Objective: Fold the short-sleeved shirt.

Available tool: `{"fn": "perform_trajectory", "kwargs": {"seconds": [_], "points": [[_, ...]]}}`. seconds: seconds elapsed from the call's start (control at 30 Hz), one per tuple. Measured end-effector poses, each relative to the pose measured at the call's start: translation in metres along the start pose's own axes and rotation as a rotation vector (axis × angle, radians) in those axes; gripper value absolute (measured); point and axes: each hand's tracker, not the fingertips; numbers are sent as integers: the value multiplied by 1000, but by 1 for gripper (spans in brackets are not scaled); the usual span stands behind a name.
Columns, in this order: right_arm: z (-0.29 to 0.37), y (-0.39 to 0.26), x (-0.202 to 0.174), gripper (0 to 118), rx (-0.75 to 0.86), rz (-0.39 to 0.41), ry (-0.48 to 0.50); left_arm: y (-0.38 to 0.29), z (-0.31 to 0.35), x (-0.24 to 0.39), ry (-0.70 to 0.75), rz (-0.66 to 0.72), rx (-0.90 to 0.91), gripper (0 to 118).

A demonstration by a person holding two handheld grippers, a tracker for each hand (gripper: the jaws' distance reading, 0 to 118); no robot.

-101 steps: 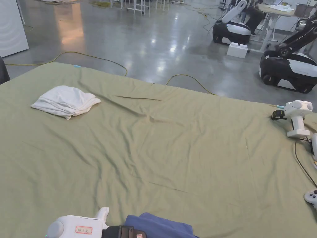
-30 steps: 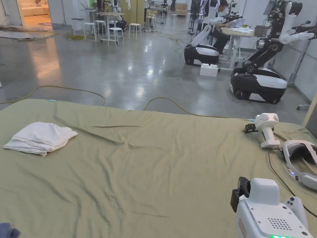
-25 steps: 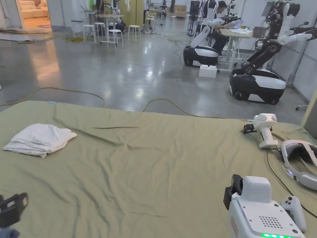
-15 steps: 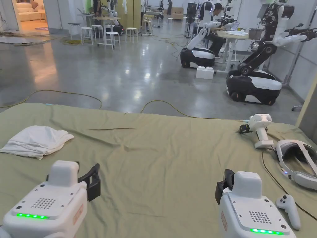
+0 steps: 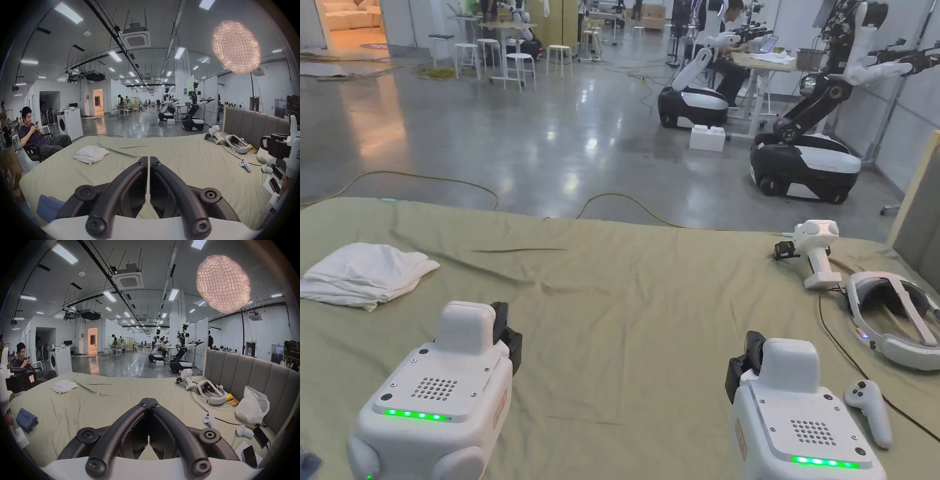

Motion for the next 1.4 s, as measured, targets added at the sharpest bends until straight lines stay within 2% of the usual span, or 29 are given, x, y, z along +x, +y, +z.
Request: {"fn": "perform_trajectory", "kwargs": {"seconds": [0.47,0.63,0.7,0.77,0.8,0.83,0.87,0.9,0.93,0.97,1.0,1.07,1.13,1.2,1.4], "points": [[4,-6,-5,0,-6,5,4,-7,3,-8,21,75,-5,3],[4,-6,-4,0,-6,15,2,-6,5,-7,13,65,-14,3],[3,-5,-5,2,-3,30,-8,-6,6,-5,8,43,-8,7],[2,-5,-6,26,1,46,-23,-5,7,-2,22,6,1,20],[2,-5,-6,33,0,49,-27,-5,8,-1,25,-3,3,24],[2,-5,-5,33,-1,49,-24,-5,8,-1,25,-9,4,24],[1,-5,-3,50,-7,37,-12,-5,8,-1,21,-8,6,32],[1,-6,-2,62,-8,30,3,-4,8,-1,19,-6,9,41],[1,-6,-2,67,-8,30,7,-4,8,-2,20,3,11,57],[1,-6,-3,68,-9,32,5,-3,8,-3,25,16,12,68],[0,-6,-3,71,-13,36,3,-3,8,-5,30,30,18,70],[-1,-7,-3,90,-18,35,-2,-1,9,-8,34,60,24,72],[-1,-7,-1,100,-14,20,-6,1,8,-12,35,84,23,81],[0,-5,0,108,-21,2,-4,1,9,-16,27,106,31,85],[-1,-2,3,108,5,-21,8,4,9,-20,21,111,48,85]]}}
